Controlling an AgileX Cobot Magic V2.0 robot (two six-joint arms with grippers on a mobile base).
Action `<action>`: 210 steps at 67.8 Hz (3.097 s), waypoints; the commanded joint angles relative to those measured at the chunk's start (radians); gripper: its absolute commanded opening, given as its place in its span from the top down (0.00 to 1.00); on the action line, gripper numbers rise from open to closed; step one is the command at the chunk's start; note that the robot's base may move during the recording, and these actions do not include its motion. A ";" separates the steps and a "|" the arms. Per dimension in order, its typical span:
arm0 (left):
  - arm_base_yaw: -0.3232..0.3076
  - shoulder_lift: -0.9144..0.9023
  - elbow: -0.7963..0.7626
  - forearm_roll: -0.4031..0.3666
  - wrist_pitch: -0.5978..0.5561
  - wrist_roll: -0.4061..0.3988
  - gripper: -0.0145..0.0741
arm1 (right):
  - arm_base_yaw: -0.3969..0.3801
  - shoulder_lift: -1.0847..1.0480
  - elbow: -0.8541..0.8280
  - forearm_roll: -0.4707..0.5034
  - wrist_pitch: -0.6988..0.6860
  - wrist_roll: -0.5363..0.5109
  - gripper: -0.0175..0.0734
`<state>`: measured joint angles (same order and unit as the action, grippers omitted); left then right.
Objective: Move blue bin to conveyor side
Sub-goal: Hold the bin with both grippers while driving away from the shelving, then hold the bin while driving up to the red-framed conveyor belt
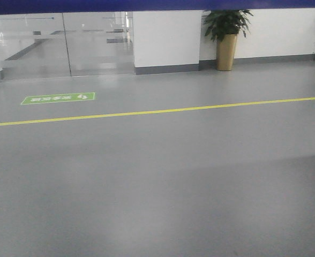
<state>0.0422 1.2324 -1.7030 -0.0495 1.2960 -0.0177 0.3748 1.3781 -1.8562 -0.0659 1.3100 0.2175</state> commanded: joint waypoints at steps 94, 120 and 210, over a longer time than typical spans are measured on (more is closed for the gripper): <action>0.003 -0.022 -0.024 0.009 -0.075 0.012 0.85 | -0.006 -0.023 -0.023 -0.037 -0.089 -0.019 0.90; 0.003 -0.022 -0.024 0.009 -0.075 0.012 0.85 | -0.006 -0.023 -0.023 -0.037 -0.089 -0.019 0.90; 0.003 -0.022 -0.024 0.009 -0.143 0.012 0.85 | -0.006 -0.023 -0.023 -0.037 -0.089 -0.019 0.90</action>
<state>0.0422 1.2324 -1.7030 -0.0432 1.2440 -0.0113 0.3748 1.3781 -1.8562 -0.0641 1.3081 0.2175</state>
